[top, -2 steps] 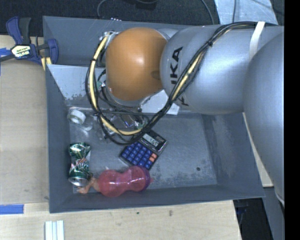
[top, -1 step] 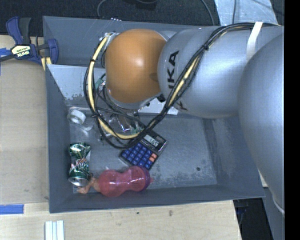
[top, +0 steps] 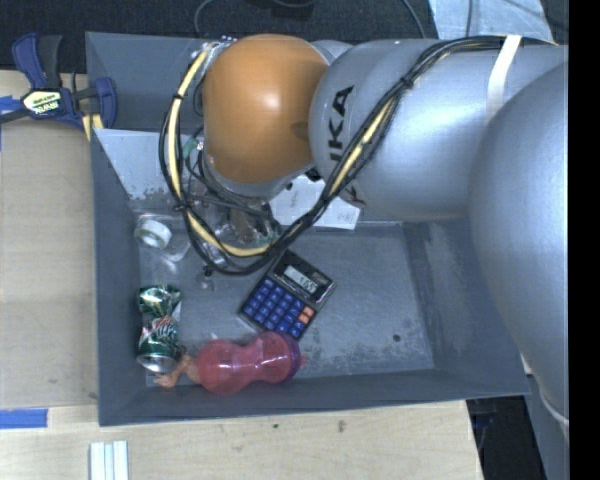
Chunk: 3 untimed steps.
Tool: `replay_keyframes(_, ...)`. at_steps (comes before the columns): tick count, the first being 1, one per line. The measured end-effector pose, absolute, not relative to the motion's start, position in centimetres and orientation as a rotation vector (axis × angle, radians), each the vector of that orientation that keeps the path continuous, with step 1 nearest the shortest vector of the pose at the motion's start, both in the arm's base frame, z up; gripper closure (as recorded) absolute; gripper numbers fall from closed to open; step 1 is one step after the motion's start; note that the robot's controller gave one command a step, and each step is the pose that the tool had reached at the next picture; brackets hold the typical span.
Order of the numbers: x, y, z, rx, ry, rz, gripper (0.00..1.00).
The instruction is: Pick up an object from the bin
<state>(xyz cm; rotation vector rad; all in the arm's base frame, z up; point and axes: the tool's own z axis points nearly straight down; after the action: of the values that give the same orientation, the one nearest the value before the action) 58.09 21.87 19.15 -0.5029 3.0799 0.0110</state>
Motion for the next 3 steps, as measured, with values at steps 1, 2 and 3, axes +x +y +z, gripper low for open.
replay_keyframes(1,58.2,21.9,19.2,-0.502,3.079,0.011,0.00)
replay_keyframes(2,56.6,21.7,14.5,-0.588,3.058,0.012,0.00)
replay_keyframes(3,55.2,21.4,9.4,-0.687,3.040,0.010,0.00)
